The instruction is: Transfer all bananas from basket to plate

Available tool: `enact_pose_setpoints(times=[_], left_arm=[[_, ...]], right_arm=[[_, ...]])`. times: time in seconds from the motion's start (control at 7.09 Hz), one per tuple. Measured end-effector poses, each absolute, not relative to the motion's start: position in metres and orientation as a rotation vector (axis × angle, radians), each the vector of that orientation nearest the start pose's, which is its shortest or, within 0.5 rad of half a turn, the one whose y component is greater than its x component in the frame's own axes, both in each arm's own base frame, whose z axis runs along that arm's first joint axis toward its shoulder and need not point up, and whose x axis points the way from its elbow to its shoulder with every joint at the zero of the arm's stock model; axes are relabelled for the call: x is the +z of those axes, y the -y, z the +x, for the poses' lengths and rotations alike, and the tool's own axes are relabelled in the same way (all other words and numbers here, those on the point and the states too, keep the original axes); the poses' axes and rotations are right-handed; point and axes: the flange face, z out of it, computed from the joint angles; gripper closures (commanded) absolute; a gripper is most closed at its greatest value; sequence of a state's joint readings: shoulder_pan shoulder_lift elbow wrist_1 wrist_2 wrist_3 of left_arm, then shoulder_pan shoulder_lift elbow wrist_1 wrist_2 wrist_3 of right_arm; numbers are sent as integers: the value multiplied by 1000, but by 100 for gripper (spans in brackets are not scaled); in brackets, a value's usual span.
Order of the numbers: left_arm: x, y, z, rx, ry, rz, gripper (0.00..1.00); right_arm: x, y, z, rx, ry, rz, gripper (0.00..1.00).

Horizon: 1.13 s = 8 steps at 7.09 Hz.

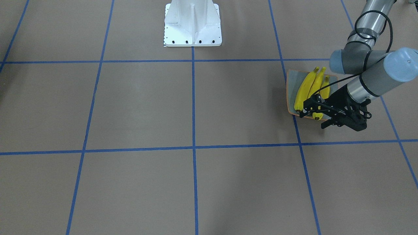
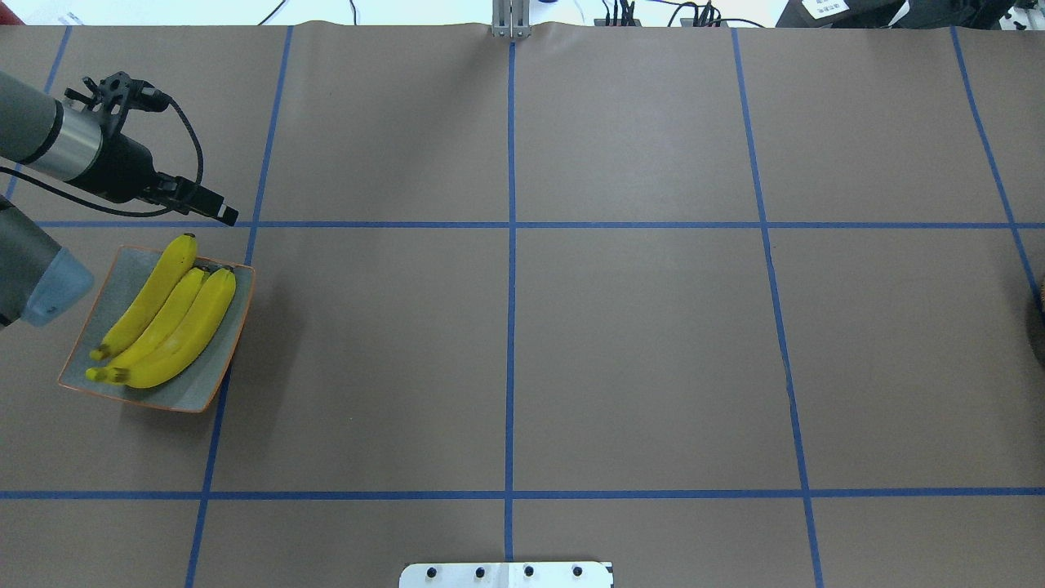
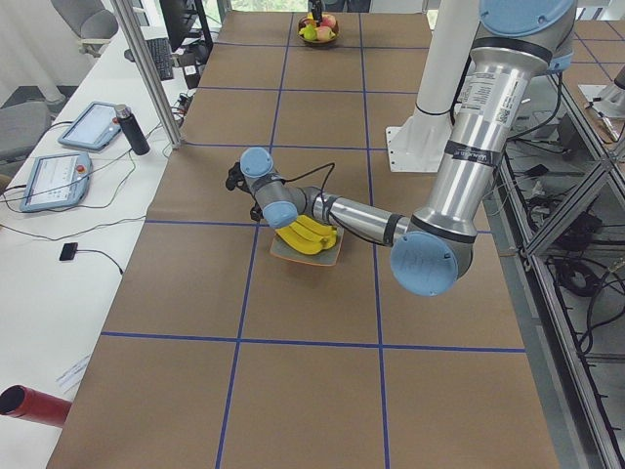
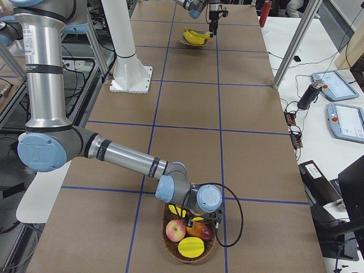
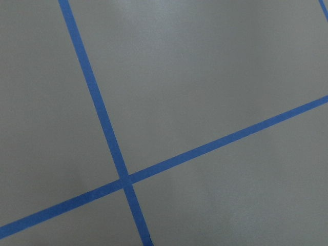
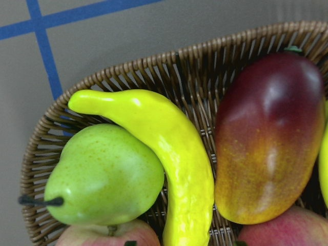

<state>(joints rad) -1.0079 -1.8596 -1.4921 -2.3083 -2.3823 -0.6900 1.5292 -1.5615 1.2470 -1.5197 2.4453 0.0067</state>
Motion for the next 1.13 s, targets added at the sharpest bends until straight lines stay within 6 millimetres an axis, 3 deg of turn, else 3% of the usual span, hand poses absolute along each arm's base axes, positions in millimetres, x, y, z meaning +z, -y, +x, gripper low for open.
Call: enact_pose_setpoints(times=[1.13], left_arm=[[449, 556, 279, 272, -1124, 282, 0]], right_arm=[[801, 457, 15, 36, 851, -294, 31]])
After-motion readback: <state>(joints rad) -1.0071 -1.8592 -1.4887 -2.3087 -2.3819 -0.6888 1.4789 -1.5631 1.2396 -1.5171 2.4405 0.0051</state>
